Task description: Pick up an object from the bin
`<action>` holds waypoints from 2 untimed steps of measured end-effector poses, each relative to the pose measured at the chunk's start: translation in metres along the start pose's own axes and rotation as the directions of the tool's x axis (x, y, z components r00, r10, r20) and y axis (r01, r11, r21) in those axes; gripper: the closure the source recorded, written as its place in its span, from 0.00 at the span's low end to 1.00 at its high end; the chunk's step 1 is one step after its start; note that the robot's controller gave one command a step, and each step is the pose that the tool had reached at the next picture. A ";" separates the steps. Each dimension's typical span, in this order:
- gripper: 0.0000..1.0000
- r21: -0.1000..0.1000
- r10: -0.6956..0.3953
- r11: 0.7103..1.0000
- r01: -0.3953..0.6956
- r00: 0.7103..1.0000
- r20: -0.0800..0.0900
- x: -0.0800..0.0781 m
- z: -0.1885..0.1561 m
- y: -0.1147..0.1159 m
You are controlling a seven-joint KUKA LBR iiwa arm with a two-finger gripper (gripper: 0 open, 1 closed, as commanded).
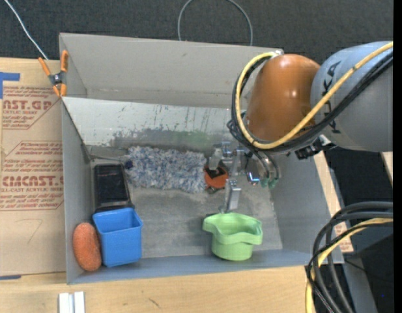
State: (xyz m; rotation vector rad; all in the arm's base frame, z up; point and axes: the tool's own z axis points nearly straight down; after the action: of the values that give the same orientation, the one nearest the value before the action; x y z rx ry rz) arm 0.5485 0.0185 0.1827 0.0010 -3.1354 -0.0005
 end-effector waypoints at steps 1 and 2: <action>1.00 0.000 0.001 1.000 -0.001 1.000 0.008 -0.002 -0.005 0.000; 1.00 -0.001 0.082 0.997 -0.082 0.997 0.002 0.027 0.050 -0.027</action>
Offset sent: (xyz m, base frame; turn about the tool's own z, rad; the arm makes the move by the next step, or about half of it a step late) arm 0.0000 0.0000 0.0000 0.0000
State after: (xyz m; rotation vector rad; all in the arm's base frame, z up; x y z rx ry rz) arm 0.5209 -0.0089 0.1326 -0.1271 -3.1349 -0.0010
